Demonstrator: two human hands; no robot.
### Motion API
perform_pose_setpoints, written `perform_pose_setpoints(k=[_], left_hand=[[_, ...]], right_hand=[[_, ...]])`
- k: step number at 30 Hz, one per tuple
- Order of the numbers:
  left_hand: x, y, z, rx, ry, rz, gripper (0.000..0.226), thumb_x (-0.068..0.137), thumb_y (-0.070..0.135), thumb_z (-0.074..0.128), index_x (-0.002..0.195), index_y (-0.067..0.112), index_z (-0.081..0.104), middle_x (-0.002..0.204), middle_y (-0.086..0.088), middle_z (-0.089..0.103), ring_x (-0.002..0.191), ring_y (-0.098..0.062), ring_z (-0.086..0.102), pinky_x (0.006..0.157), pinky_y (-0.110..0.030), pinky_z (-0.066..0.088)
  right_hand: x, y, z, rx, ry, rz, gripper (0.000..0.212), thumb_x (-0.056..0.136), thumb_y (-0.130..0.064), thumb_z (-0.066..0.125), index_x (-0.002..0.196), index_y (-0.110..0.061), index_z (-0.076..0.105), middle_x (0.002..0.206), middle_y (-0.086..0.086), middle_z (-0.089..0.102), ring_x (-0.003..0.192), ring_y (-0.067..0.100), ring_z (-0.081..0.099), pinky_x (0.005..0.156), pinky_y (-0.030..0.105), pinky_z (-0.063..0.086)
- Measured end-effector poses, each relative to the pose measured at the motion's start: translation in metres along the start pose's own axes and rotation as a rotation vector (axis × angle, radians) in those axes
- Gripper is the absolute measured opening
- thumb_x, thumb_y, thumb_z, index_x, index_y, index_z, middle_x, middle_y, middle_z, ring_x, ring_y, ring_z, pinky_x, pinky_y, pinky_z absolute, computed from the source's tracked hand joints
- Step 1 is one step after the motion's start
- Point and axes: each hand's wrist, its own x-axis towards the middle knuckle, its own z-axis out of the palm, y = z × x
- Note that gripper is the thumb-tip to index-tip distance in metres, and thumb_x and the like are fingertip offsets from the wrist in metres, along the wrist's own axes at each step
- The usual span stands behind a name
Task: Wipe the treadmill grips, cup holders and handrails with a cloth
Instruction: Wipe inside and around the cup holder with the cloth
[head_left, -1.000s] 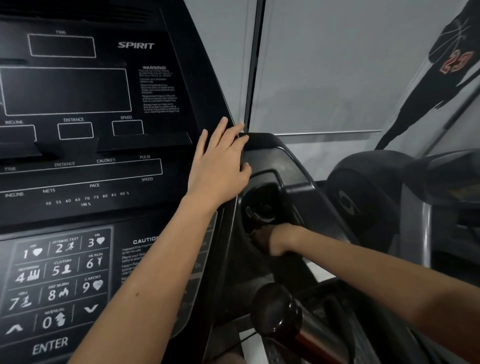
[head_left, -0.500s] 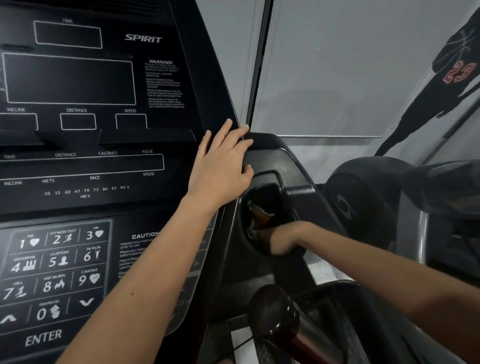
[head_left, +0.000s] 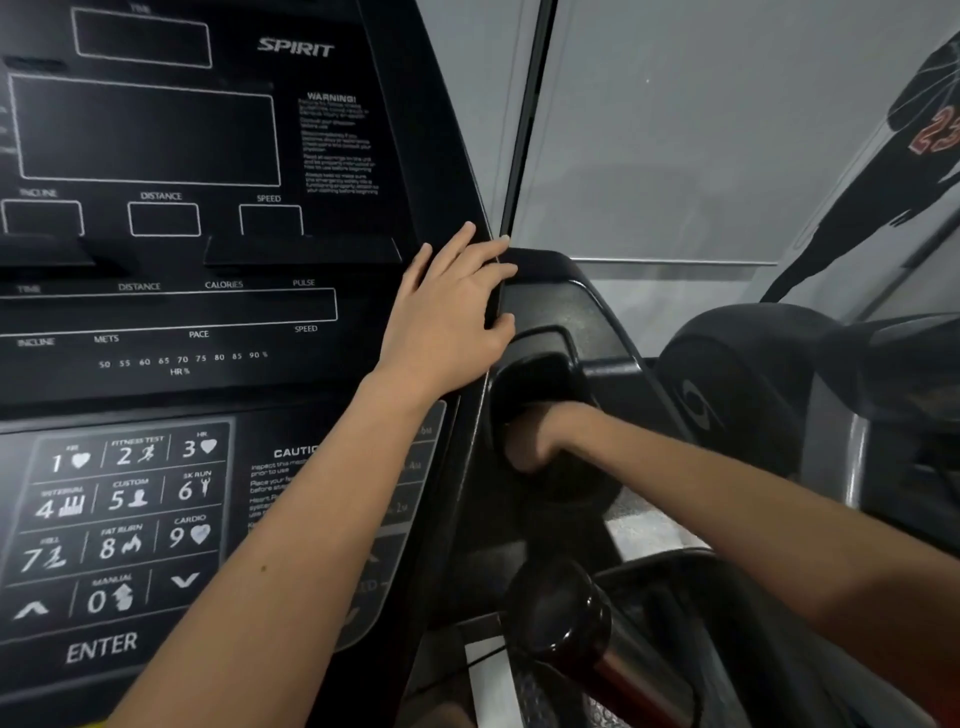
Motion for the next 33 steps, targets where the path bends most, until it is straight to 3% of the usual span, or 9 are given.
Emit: perform_pose_setpoints(k=[7, 10, 14, 17, 19, 22, 27, 30, 33], left_hand=[[0.005, 0.0, 0.001, -0.009, 0.027, 0.005, 0.043, 0.088, 0.025, 0.054, 0.131, 0.024, 0.05, 0.148, 0.013, 0.033, 0.143, -0.005, 0.006, 0.115, -0.031, -0.007], [0.004, -0.001, 0.001, -0.021, 0.028, 0.003, 0.042, 0.088, 0.025, 0.055, 0.129, 0.024, 0.051, 0.147, 0.013, 0.034, 0.143, -0.005, 0.006, 0.115, -0.031, -0.007], [0.005, -0.001, 0.002, -0.028, 0.032, 0.007, 0.041, 0.087, 0.025, 0.056, 0.128, 0.024, 0.053, 0.147, 0.013, 0.035, 0.143, -0.005, 0.007, 0.115, -0.032, -0.006], [0.005, -0.002, 0.002, -0.025, 0.036, 0.003, 0.041, 0.087, 0.025, 0.056, 0.128, 0.025, 0.053, 0.146, 0.014, 0.035, 0.143, -0.005, 0.007, 0.115, -0.032, -0.005], [0.005, -0.001, 0.002, -0.022, 0.041, 0.003, 0.041, 0.086, 0.025, 0.056, 0.127, 0.025, 0.053, 0.146, 0.013, 0.035, 0.143, -0.005, 0.007, 0.115, -0.033, -0.005], [0.005, -0.001, 0.003, -0.015, 0.044, 0.01, 0.041, 0.087, 0.025, 0.056, 0.127, 0.025, 0.053, 0.146, 0.014, 0.035, 0.143, -0.005, 0.007, 0.115, -0.032, -0.005], [0.005, -0.004, 0.004, -0.047, 0.046, 0.004, 0.039, 0.087, 0.026, 0.057, 0.125, 0.026, 0.055, 0.145, 0.016, 0.037, 0.143, -0.003, 0.008, 0.113, -0.026, -0.006], [0.005, -0.004, 0.003, -0.056, 0.05, 0.004, 0.038, 0.087, 0.026, 0.057, 0.125, 0.027, 0.055, 0.144, 0.016, 0.038, 0.142, -0.003, 0.01, 0.113, -0.026, -0.006], [0.007, -0.004, 0.005, -0.073, 0.07, -0.002, 0.038, 0.086, 0.023, 0.058, 0.124, 0.024, 0.056, 0.142, 0.015, 0.041, 0.142, -0.003, 0.012, 0.112, -0.024, -0.007]], right_hand=[[-0.005, 0.021, 0.037, 0.408, 0.299, -0.159, 0.051, 0.097, 0.0, 0.034, 0.145, -0.005, 0.018, 0.143, 0.003, 0.03, 0.136, 0.022, 0.03, 0.1, 0.02, 0.029], [0.003, 0.006, 0.047, 0.516, 0.347, -0.127, 0.051, 0.1, -0.003, 0.027, 0.143, 0.008, 0.004, 0.152, 0.024, 0.014, 0.141, 0.031, 0.016, 0.107, 0.02, 0.02], [0.005, 0.003, 0.056, 0.739, 0.588, -0.046, 0.044, 0.093, 0.0, 0.042, 0.133, 0.01, 0.025, 0.133, 0.025, 0.038, 0.119, 0.024, 0.041, 0.104, 0.012, 0.022], [-0.002, 0.009, 0.058, 0.684, 0.694, -0.117, 0.051, 0.091, -0.002, 0.044, 0.139, -0.009, 0.028, 0.15, 0.013, 0.015, 0.136, 0.02, 0.022, 0.098, 0.002, 0.005], [-0.003, 0.006, 0.054, 0.549, 0.826, -0.185, 0.041, 0.093, -0.003, 0.043, 0.126, -0.027, 0.039, 0.142, 0.0, 0.028, 0.121, 0.016, 0.037, 0.093, -0.004, 0.022], [0.006, 0.006, 0.048, 0.549, 1.015, -0.076, 0.025, 0.079, -0.004, 0.061, 0.098, -0.018, 0.054, 0.11, 0.006, 0.041, 0.087, 0.023, 0.041, 0.06, 0.034, 0.051], [0.023, 0.015, 0.046, 0.41, 1.076, 0.258, 0.052, 0.097, -0.012, 0.042, 0.144, -0.001, 0.022, 0.153, 0.023, 0.005, 0.136, 0.035, 0.013, 0.106, 0.04, 0.032], [0.023, 0.018, 0.05, 0.462, 1.128, 0.371, 0.038, 0.095, -0.005, 0.04, 0.132, 0.004, 0.041, 0.145, 0.03, 0.018, 0.131, 0.04, 0.019, 0.105, 0.036, 0.027], [0.021, 0.017, 0.047, 0.564, 1.176, 0.131, 0.016, 0.088, -0.007, 0.052, 0.096, 0.002, 0.063, 0.134, 0.031, 0.036, 0.115, 0.046, 0.036, 0.094, 0.033, 0.029]])
